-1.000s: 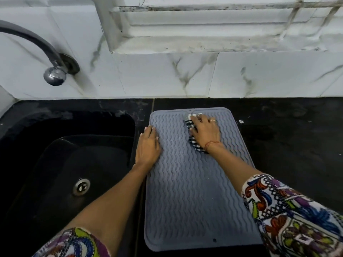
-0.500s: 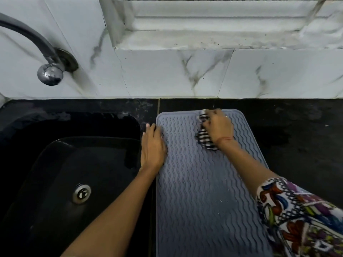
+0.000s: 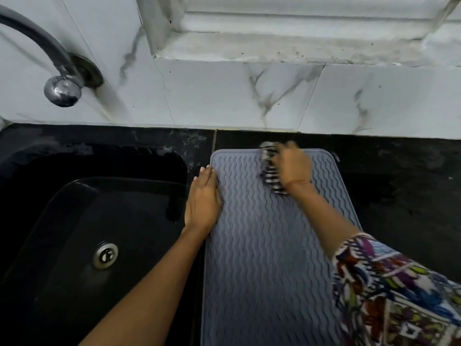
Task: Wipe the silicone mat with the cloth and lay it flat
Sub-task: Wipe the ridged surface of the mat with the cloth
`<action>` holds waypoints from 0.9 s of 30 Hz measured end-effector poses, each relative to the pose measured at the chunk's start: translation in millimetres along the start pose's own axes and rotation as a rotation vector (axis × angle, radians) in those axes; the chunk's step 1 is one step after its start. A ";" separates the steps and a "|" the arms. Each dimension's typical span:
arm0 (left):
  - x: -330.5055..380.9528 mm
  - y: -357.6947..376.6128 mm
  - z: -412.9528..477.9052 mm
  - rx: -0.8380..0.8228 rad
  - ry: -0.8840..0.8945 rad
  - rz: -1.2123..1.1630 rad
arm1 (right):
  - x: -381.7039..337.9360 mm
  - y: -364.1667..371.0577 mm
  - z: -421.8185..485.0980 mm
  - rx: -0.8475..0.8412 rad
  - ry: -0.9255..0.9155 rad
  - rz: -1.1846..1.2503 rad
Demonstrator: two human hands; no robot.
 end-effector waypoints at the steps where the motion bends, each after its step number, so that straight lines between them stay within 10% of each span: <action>1: 0.9 0.3 -0.4 0.001 0.002 0.007 | 13.6 -2.8 -2.4 0.050 0.129 0.031; 5: -0.3 0.6 1.5 -0.026 0.003 0.032 | -44.8 11.2 -4.1 0.084 0.384 0.215; 12: 0.8 -7.6 1.1 -0.023 0.026 0.028 | -71.4 9.0 -8.2 -0.118 -0.201 0.188; 19: -0.1 2.5 0.1 0.008 0.016 0.061 | 35.8 -8.9 -5.9 0.157 0.470 0.158; 24: -2.3 -1.1 3.3 -0.021 0.013 0.060 | -78.5 13.8 -18.5 -0.026 -0.069 0.262; 27: -3.1 -1.2 2.7 -0.009 0.011 0.066 | -18.9 -7.7 -5.8 -0.040 -0.051 0.149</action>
Point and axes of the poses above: each hand's wrist, its own z-axis towards the middle knuckle, its own y-axis out of the palm, x = y × z, the point moved 1 cm from there along z, towards the middle knuckle, and after that the axes turned 8 degrees about -y, right-handed, at the moved point
